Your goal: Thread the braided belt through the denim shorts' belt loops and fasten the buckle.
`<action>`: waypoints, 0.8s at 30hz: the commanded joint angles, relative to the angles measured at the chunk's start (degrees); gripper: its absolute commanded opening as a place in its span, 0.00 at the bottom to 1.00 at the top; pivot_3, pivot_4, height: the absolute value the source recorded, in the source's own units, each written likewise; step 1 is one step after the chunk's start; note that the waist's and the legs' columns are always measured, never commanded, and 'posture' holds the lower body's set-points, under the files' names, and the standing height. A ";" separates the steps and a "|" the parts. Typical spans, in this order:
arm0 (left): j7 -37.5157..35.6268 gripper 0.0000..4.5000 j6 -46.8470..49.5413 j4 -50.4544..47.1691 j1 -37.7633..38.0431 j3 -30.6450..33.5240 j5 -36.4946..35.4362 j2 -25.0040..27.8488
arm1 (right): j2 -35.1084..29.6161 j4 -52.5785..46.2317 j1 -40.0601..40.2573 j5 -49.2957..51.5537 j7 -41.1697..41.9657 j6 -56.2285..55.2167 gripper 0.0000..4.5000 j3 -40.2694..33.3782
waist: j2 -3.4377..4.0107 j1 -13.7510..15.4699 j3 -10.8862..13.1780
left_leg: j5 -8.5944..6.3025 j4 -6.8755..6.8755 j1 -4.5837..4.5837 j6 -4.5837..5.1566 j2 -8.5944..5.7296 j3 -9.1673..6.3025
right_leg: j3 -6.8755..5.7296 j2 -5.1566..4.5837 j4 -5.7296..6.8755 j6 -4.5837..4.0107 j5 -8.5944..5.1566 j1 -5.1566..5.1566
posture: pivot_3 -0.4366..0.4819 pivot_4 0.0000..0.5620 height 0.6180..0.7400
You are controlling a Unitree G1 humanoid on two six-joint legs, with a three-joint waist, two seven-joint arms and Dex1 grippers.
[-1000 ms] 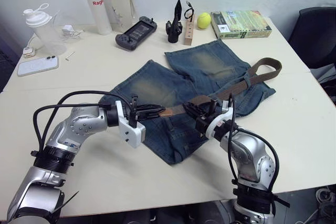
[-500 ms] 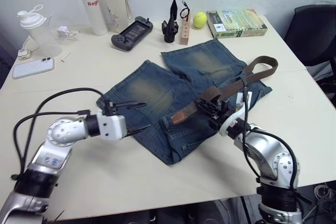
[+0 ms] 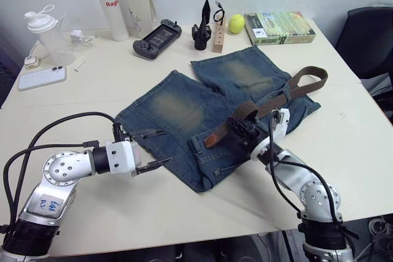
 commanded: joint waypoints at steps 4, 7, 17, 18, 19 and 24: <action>-0.05 0.75 -0.08 -2.11 0.68 1.31 0.44 -0.75 | 3.75 0.31 -1.81 -4.16 2.49 -0.21 0.00 1.18 | 0.00 -0.03 0.00 | -0.01 0.00 0.00 -0.01 0.00 0.00 | 0.00 0.01 0.00 0.00 0.00 0.00 | 0.48 0.27 0.87; -0.09 0.75 -0.32 -1.88 0.71 1.30 0.86 -0.98 | 5.11 0.74 -1.97 -6.41 2.95 0.06 0.00 1.94 | 0.00 -0.03 0.00 | -0.02 0.00 0.00 -0.03 0.00 -0.01 | -0.01 0.02 0.02 0.00 0.00 -0.01 | 0.48 0.27 0.87; 0.94 0.75 -1.76 1.13 0.66 0.86 3.13 -3.26 | 7.92 1.74 -2.40 -12.03 5.14 2.79 0.00 5.75 | 0.01 -0.10 0.00 | -0.03 -0.02 0.02 -0.06 0.00 0.00 | 0.00 0.04 0.01 0.00 0.00 -0.02 | 0.48 0.27 0.87; 1.32 0.75 -0.52 1.36 1.01 0.98 2.41 -4.03 | 8.02 1.81 -2.32 -11.69 5.22 3.81 0.00 5.77 | 0.01 -0.10 0.00 | -0.03 -0.02 0.02 -0.06 0.00 0.00 | 0.00 0.04 0.02 0.00 0.00 -0.02 | 0.48 0.27 0.87; 1.28 0.75 0.90 1.57 1.47 0.81 1.75 -4.52 | 8.13 1.98 -2.34 -11.19 5.25 4.84 0.00 5.65 | 0.01 -0.10 0.00 | -0.03 -0.02 0.02 -0.06 0.00 0.00 | 0.00 0.04 0.02 0.00 0.00 -0.02 | 0.48 0.27 0.87; 0.18 0.75 -0.94 4.30 2.81 -1.00 4.52 -5.70 | 11.39 7.03 -4.08 -0.98 -0.96 12.80 0.00 1.01 | 0.00 -0.22 -0.01 | -0.05 -0.04 0.05 -0.09 0.04 -0.01 | 0.00 0.04 0.04 0.00 0.00 -0.02 | 0.48 0.27 0.87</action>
